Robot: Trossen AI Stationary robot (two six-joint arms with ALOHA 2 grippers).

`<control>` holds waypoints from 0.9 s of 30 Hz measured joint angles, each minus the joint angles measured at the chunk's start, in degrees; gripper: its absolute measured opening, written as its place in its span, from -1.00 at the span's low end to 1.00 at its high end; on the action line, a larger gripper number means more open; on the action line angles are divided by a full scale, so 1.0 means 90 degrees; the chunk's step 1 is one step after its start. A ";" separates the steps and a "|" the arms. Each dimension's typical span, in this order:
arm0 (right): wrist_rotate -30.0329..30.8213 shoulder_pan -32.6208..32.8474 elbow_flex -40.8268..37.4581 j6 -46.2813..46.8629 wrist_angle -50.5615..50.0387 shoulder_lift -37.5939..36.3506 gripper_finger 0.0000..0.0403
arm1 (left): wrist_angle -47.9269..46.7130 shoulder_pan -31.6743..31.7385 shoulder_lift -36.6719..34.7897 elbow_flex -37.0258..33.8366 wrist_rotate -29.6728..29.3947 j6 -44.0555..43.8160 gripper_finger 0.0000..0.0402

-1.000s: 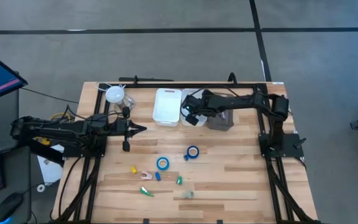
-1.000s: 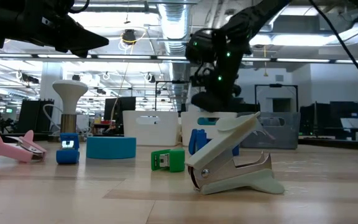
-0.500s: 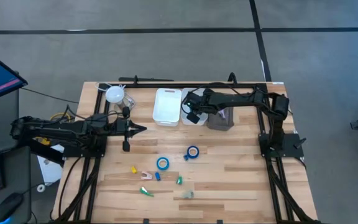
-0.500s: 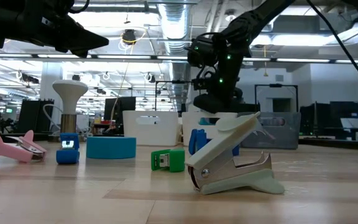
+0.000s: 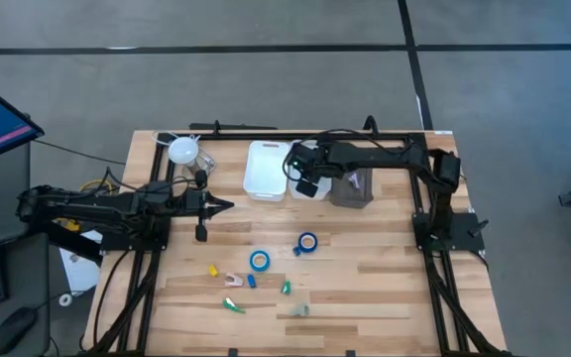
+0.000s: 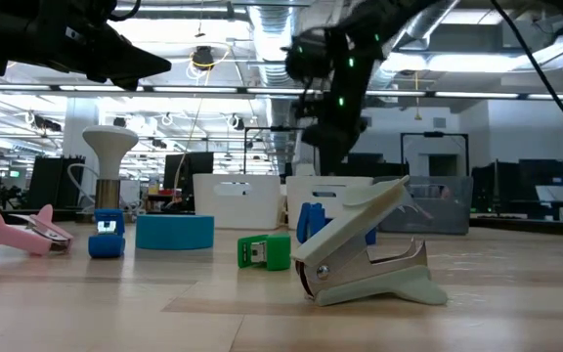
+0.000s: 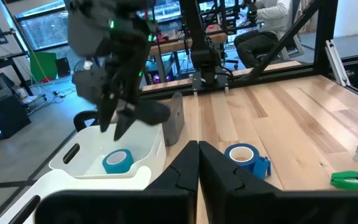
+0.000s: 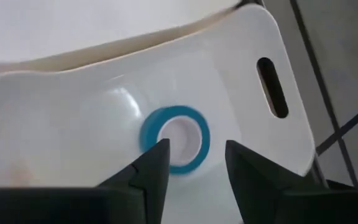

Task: Pick and place Stapler, Stapler remover, tape
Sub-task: Put the top blue stapler into the left white bin

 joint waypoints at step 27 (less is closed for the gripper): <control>-0.3278 0.2265 0.0961 -0.0712 -0.1451 0.0049 -0.47 | -0.0002 0.0000 -0.0001 0.0000 0.0001 0.0000 -0.99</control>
